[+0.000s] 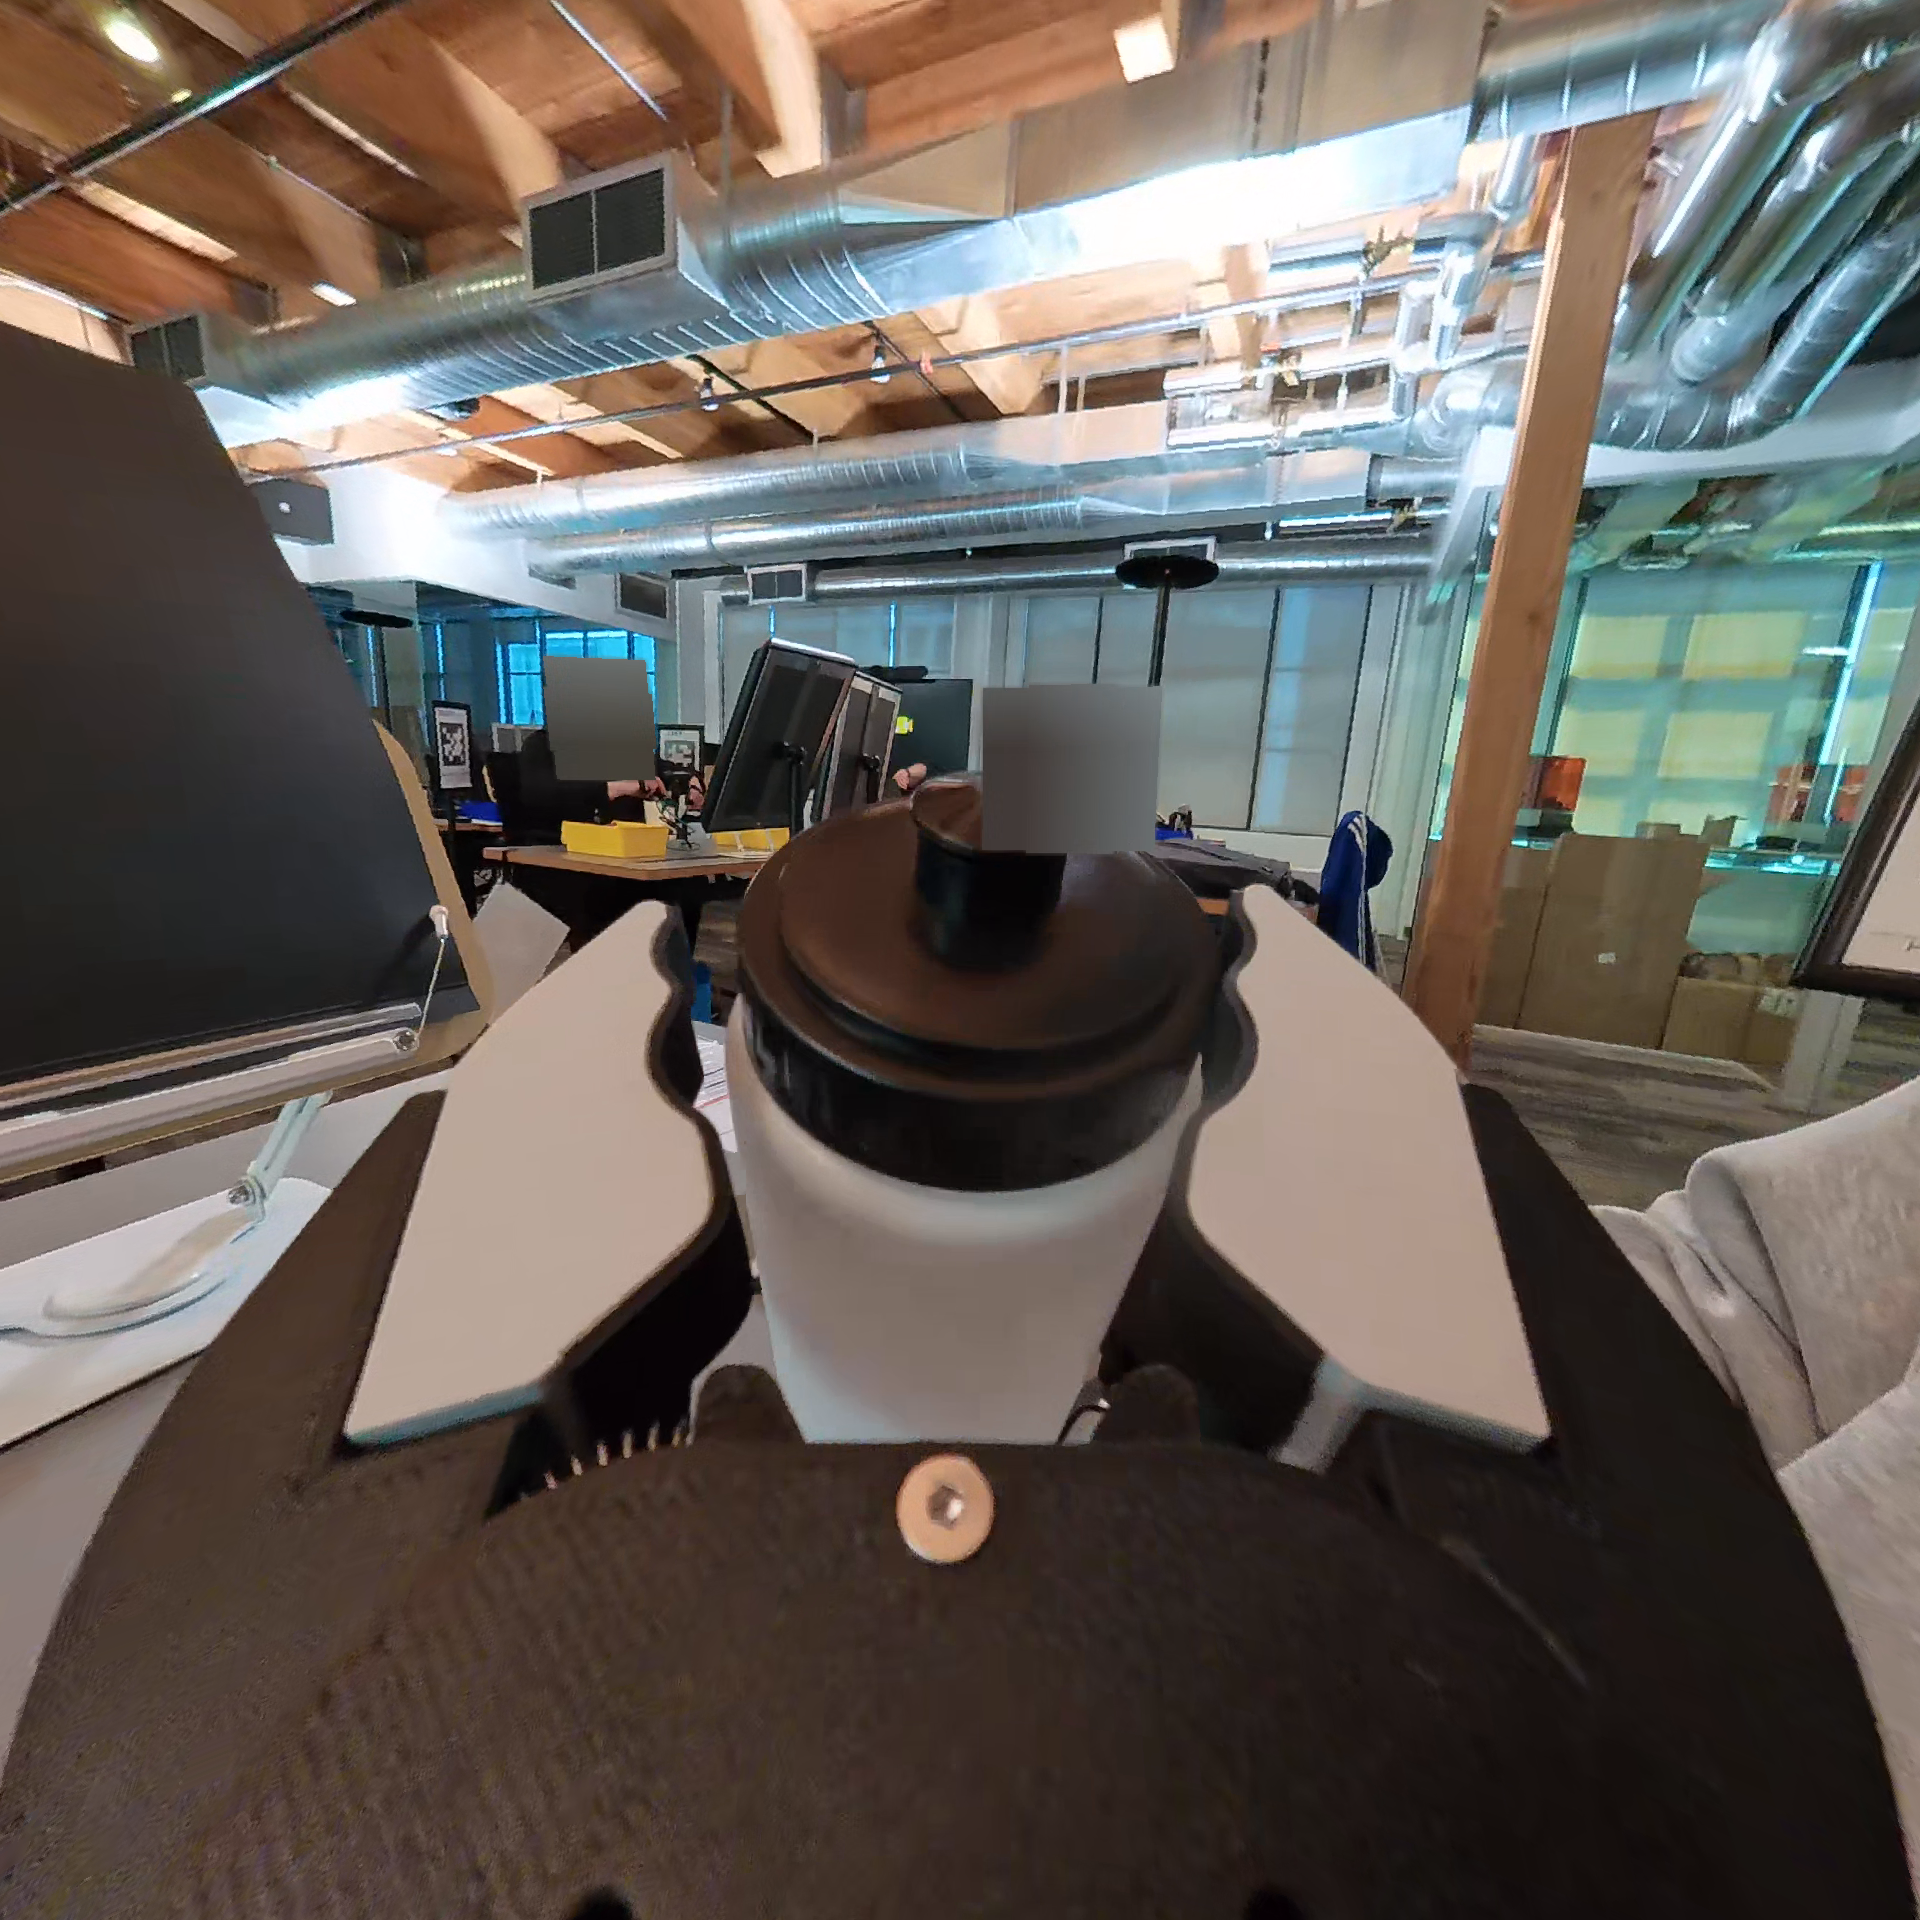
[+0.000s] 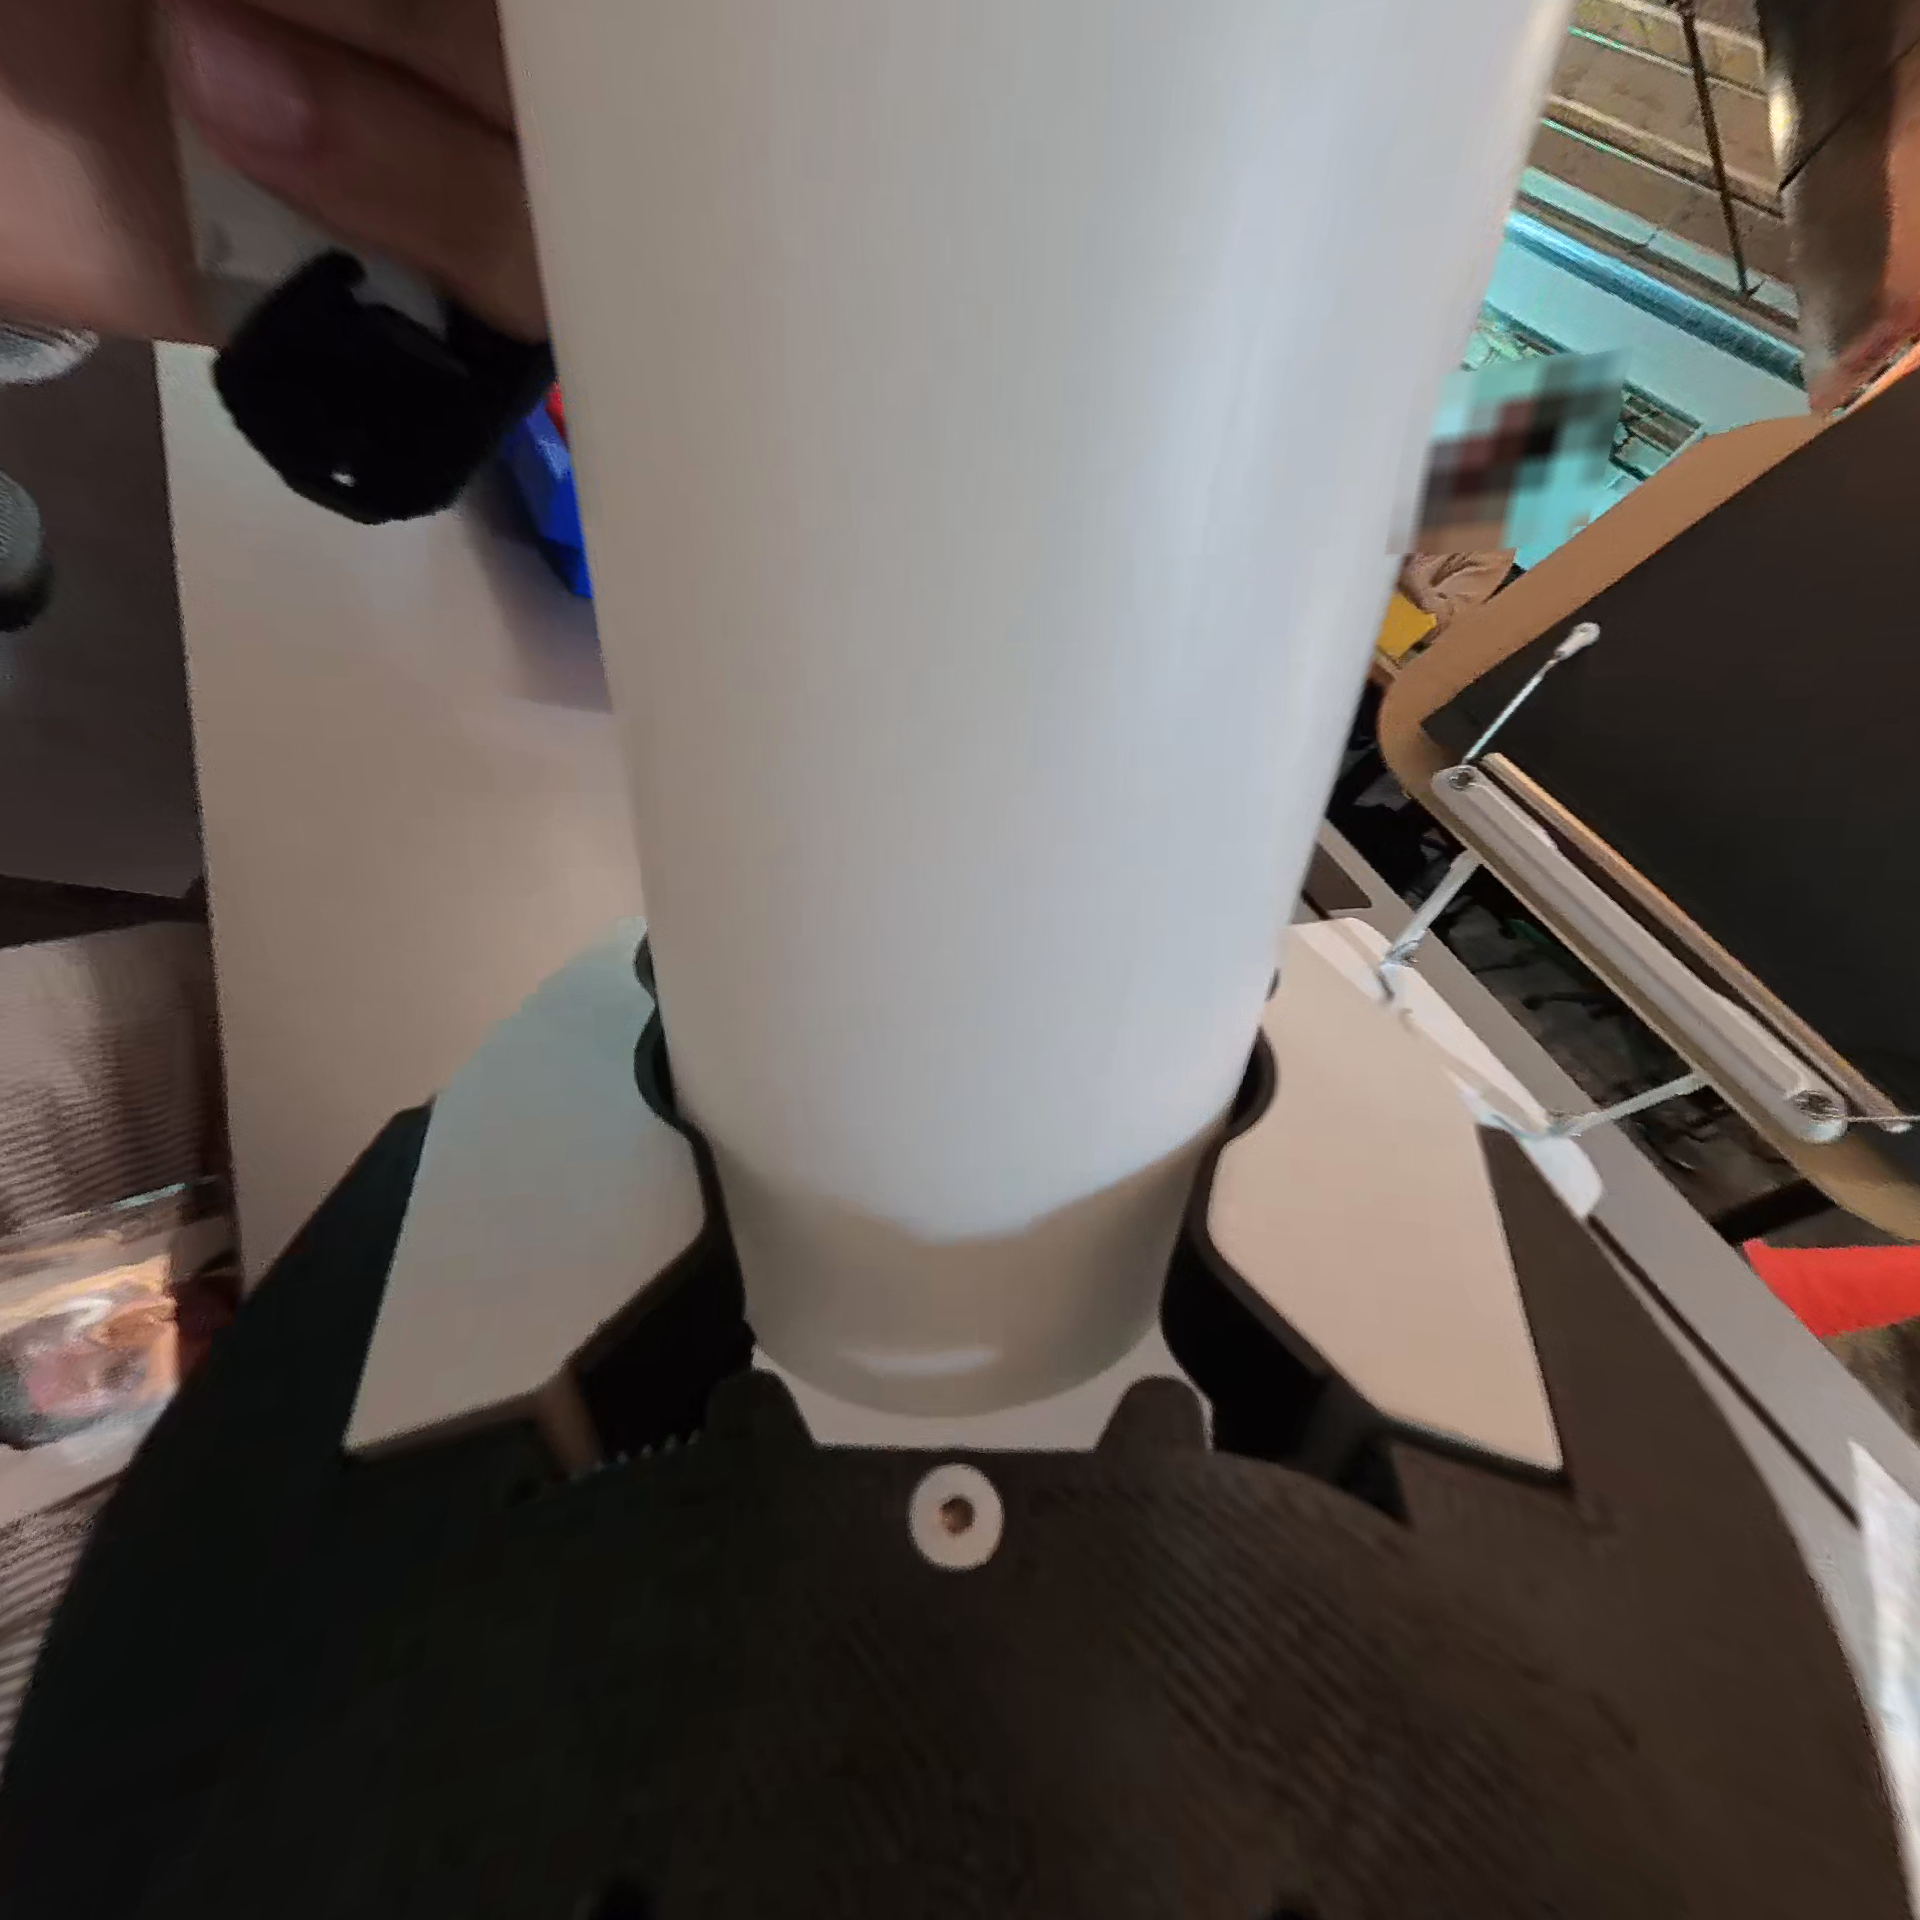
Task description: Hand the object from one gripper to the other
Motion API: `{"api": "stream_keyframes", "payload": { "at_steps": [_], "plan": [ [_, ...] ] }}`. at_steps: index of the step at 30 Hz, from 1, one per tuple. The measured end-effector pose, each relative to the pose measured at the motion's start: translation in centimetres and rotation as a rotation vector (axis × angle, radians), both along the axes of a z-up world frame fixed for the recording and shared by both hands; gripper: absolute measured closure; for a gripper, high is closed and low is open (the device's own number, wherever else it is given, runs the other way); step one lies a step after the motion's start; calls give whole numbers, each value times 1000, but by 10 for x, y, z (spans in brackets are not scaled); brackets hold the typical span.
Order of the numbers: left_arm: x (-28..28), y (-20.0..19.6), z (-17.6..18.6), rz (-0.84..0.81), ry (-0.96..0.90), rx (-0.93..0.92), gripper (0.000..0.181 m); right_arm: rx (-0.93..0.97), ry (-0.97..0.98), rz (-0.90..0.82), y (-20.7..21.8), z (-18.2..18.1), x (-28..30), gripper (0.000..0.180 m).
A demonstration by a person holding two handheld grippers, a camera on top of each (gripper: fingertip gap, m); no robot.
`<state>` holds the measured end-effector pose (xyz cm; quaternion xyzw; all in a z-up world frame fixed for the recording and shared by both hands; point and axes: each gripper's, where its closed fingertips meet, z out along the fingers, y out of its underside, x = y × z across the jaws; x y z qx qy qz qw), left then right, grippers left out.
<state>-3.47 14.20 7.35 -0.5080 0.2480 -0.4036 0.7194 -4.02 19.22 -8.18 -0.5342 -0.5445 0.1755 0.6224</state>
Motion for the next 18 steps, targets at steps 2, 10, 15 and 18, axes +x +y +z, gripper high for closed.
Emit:
{"api": "stream_keyframes", "payload": {
  "at_steps": [2,10,15,18],
  "plan": [
    [0,-2,2,17,23,26,89,-36,17,21,-6,-1,-5,75],
    [-1,-8,10,58,79,83,91,-134,55,88,-25,-5,-19,75],
    [1,-7,8,52,100,62,92,-159,62,92,-27,-9,-21,74],
    [1,-5,5,52,121,43,92,-164,66,92,-26,-11,-22,74]
  ]
}}
